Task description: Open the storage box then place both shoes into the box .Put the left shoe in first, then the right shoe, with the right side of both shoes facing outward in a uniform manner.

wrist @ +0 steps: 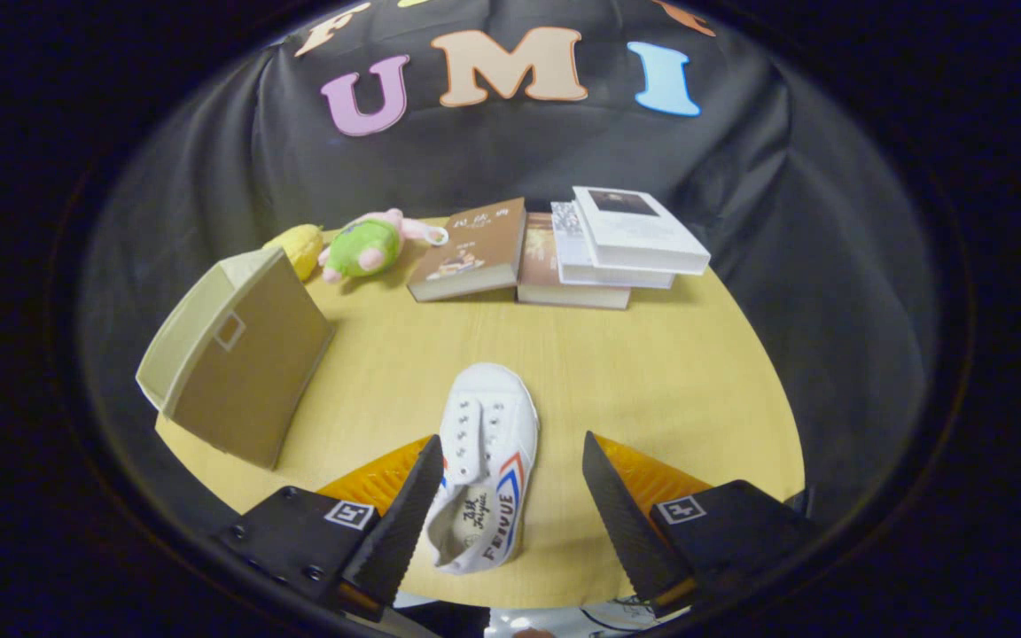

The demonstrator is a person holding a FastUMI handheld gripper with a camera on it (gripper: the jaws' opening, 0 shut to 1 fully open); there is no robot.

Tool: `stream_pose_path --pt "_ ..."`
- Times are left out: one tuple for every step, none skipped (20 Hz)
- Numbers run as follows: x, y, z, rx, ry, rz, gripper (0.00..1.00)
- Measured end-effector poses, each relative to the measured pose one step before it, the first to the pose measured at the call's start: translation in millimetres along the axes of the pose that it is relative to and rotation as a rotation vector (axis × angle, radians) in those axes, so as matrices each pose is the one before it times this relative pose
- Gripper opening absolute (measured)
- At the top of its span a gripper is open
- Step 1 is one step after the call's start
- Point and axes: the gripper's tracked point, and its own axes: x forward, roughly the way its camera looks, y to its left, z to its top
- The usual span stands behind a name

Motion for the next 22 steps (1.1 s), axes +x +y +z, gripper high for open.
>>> stream_pose_path --pt "4.94 -2.80 -8.46 -0.00600 0.02063 0.00288 0.99" --pt "4.79 -2.30 -9.45 -0.00573 0.02151 0.00330 0.99" --pt "5.29 -0.94 -7.13 -0.00569 0.01814 0.00511 0.99" --pt "6.05 -0.02 -7.69 -0.00666 0.02226 0.00597 0.99" --pt "5.96 0.89 -6.04 -0.01061 0.01896 0.00726 0.99" --pt "6.01 -0.61 -8.17 -0.01528 0.01745 0.00607 0.99" --pt "5.65 -0.26 -7.35 -0.01935 0.02290 0.00069 0.99" --pt "6.05 -0.39 -9.06 -0.02042 0.02276 0.00114 0.99" --pt "6.07 0.40 -6.76 -0.01337 0.02650 0.00294 0.99" --pt "4.72 4.24 -7.92 0.00172 0.02448 0.01827 0.92" --pt "0.75 7.52 0.75 0.01948 0.00719 0.03816 0.85" --pt "1.25 5.22 1.06 0.02153 0.00446 0.03151 0.77" --pt "2.70 1.69 -2.34 0.01169 0.01366 0.00542 0.70" --pt "-2.93 -1.63 -0.03 0.01114 0.01197 0.00032 0.63" --pt "1.45 -3.50 2.28 0.03985 0.00031 -0.01551 0.55" --pt "-0.95 -4.02 -0.98 0.05935 0.00463 -0.00956 0.48" --pt "-0.46 0.29 -0.88 0.04407 0.00762 0.00190 0.41" --pt "-1.63 0.02 1.40 0.03838 -0.00302 -0.00418 0.34" --pt "-0.89 2.05 1.68 0.01271 -0.00040 0.00164 0.26" --pt "-2.86 1.94 -0.43 0.01193 -0.00141 0.00084 0.19" --pt "-2.60 2.26 0.37 0.01084 -0.00022 0.00196 0.12" --pt "-1.23 1.37 0.85 0.01237 -0.00036 0.00497 0.05"
